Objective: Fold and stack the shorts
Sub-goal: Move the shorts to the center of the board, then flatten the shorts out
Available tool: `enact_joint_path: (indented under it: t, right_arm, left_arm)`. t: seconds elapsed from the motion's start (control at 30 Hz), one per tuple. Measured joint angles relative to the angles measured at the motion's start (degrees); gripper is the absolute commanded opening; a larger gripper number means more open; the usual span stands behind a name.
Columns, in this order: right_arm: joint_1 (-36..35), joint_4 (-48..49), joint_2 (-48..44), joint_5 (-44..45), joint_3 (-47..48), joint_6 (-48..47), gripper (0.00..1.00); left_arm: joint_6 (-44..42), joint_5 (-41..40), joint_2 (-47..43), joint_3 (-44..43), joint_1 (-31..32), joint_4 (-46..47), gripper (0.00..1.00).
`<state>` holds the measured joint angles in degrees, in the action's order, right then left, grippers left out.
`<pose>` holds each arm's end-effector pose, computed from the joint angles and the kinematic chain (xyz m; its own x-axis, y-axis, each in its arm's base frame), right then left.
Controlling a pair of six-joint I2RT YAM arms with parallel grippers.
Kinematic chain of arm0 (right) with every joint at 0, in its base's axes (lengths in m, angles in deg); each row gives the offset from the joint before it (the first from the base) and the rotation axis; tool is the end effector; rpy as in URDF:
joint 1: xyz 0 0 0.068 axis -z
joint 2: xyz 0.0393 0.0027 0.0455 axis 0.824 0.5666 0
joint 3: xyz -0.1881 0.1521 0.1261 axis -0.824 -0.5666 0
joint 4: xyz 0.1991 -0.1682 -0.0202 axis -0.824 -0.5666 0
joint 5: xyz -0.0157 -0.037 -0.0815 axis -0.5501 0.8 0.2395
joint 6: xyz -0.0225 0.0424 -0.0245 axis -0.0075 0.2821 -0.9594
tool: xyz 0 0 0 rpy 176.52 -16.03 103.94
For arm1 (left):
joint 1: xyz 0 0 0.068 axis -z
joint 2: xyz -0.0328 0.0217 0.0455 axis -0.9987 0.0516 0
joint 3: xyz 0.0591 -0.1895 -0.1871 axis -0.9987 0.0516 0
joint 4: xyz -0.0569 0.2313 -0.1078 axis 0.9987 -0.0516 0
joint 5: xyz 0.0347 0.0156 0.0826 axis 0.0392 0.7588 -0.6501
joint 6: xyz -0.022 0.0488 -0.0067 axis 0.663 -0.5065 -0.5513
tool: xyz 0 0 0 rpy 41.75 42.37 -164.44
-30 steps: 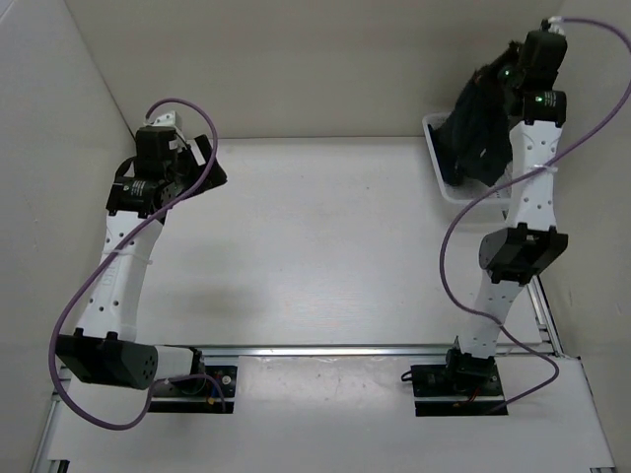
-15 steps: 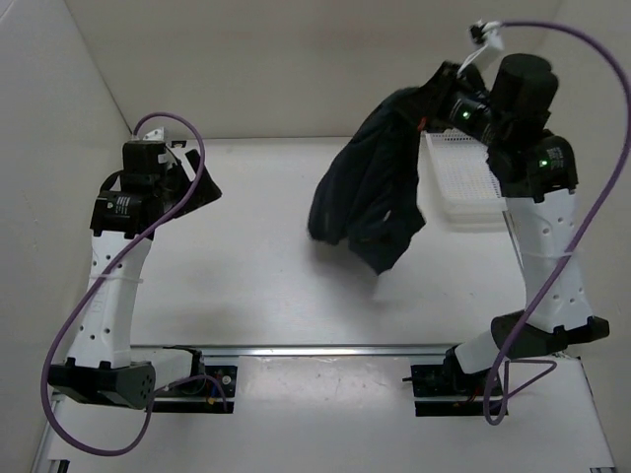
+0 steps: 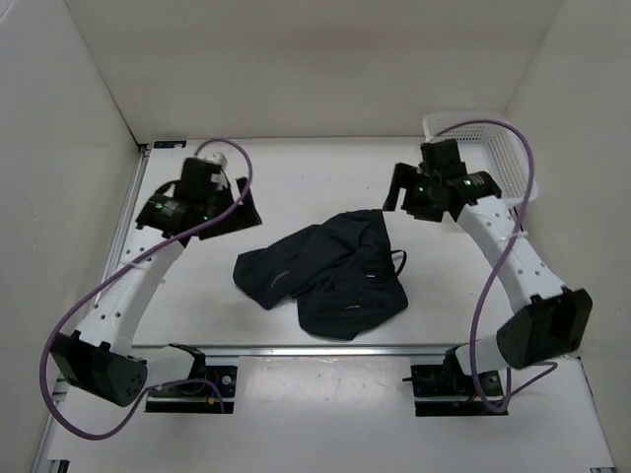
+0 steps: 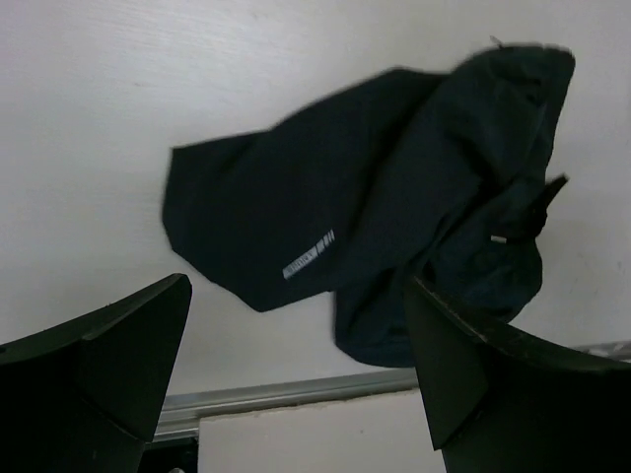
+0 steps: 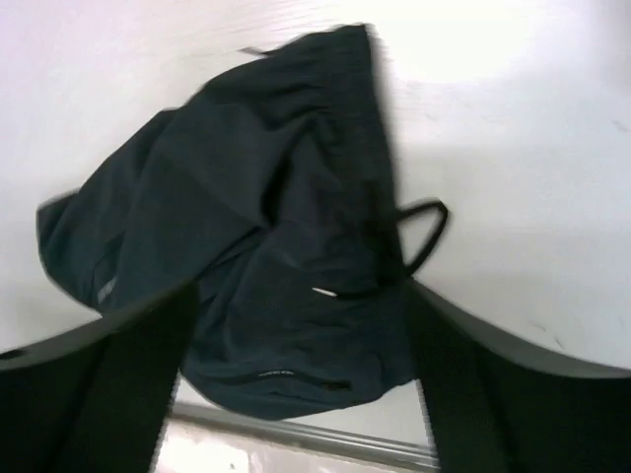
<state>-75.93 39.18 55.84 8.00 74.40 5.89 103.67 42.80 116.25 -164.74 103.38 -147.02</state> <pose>0.2949 0.1105 0.3581 -0.7643 0.1808 -0.6190 -0.0280 0.9497 0.3120 0.2287 -0.0666 0.3797 -0.7674 -0.2759 -0.5788 -0.1084 0.9455 -0.3070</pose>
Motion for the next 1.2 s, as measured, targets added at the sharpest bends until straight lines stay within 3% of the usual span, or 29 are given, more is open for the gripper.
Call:
enact_joint_path:
  t: [0.03, 0.07, 0.17, 0.23, 0.27, 0.3, 0.37, 0.5, 0.57, 0.63, 0.67, 0.7, 0.8, 0.97, 1.13, 1.2]
  right_arm:
    - [0.7, 0.0, -2.2, 1.9, -2.6, 0.5, 0.7]
    - [1.5, 0.2, -4.9, 3.3, -5.4, 0.9, 0.43]
    - [3.4, 0.6, -13.3, 5.4, -11.8, 2.3, 0.13]
    - [3.5, 1.7, -15.5, 4.4, -14.4, 3.3, 0.16]
    - [3.5, 2.2, -15.7, 3.3, -15.6, 3.7, 0.28]
    - [3.4, 3.0, -15.3, 2.1, -16.9, 4.2, 0.61]
    - [3.1, 4.7, -12.4, -0.2, -20.1, 4.6, 0.78]
    - [2.5, 5.9, -3.4, -2.8, -22.8, 5.2, 0.83]
    - [2.3, 6.3, 0.8, -3.3, -21.6, 5.1, 0.83]
    - [2.3, 6.9, 4.5, -3.4, -19.6, 5.0, 0.84]
    - [2.3, 7.4, 6.3, -3.4, -18.3, 5.0, 0.84]
    - [2.3, 7.6, 8.2, -3.1, -16.7, 4.9, 0.84]
    - [2.3, 8.3, 14.6, -1.6, -10.1, 4.1, 0.86]
    - [2.4, 9.4, 27.5, 0.3, 4.5, 2.5, 0.87]
    - [2.4, 9.2, 37.3, 2.3, 13.8, 2.0, 0.74]
    - [2.4, 9.0, 39.7, 2.8, 15.1, 1.7, 0.65]
  left_arm:
    - [0.6, 0.1, 0.1, 2.2, 2.8, 0.9, 1.0]
    - [1.3, 0.3, 0.0, 4.9, 5.2, 1.9, 1.0]
    - [4.1, 1.6, 0.8, 13.9, 9.4, 4.3, 1.0]
    - [6.8, 2.1, 2.1, 20.0, 11.2, 5.9, 1.0]
    - [7.7, 2.6, 3.0, 22.2, 11.6, 6.5, 1.0]
    - [8.9, 3.0, 4.3, 24.7, 12.0, 7.3, 1.0]
    - [10.6, 3.5, 6.5, 27.9, 12.2, 8.1, 1.0]
    - [13.6, 3.7, 10.6, 28.7, 13.0, 11.8, 1.0]
    - [14.4, 3.6, 13.3, 28.7, 13.6, 13.9, 0.88]
    - [15.1, 3.1, 16.2, 28.7, 14.0, 15.1, 0.65]
    - [15.5, 2.7, 17.2, 28.7, 14.1, 15.6, 0.4]
    - [15.6, 2.2, 17.8, 28.7, 14.1, 15.8, 0.28]
    - [15.7, 0.7, 18.1, 28.2, 14.1, 16.2, 0.1]
    - [15.4, -0.5, 17.9, 26.7, 13.4, 16.8, 0.1]
    - [14.8, -0.9, 16.5, 24.3, 12.1, 15.7, 0.1]
    - [14.3, -0.9, 15.5, 23.0, 11.3, 14.9, 0.23]
